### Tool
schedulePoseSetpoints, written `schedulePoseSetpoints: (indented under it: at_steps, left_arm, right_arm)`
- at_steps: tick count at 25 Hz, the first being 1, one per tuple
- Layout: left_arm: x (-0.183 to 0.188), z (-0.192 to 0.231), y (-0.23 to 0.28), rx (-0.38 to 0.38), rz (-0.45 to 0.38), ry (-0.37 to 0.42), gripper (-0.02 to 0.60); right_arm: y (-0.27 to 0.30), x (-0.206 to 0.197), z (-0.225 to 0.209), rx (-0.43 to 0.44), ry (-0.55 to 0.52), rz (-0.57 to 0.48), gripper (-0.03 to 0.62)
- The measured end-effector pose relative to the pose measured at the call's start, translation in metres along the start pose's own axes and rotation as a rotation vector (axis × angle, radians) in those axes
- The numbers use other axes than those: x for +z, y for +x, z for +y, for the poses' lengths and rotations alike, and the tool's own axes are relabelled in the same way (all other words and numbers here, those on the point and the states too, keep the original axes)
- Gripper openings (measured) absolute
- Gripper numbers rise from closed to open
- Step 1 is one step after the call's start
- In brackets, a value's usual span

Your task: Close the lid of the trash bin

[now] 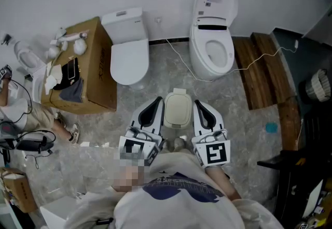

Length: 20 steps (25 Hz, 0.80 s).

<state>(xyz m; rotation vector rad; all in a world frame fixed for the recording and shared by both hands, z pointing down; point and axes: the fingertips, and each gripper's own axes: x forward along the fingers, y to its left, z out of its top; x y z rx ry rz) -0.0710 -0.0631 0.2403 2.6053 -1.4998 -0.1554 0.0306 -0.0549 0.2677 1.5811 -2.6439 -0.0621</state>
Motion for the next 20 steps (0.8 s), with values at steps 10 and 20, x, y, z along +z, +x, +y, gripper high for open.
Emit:
schedulePoseSetpoints:
  at_steps: [10, 20]
  left_arm:
    - [-0.005, 0.007, 0.001, 0.010, 0.012, -0.028, -0.002]
    - [-0.010, 0.016, -0.001, 0.019, 0.021, -0.047, -0.002]
  right_arm:
    - [0.002, 0.004, 0.007, 0.038, 0.017, -0.020, 0.006]
    - [0.005, 0.005, 0.015, 0.071, 0.018, -0.028, 0.006]
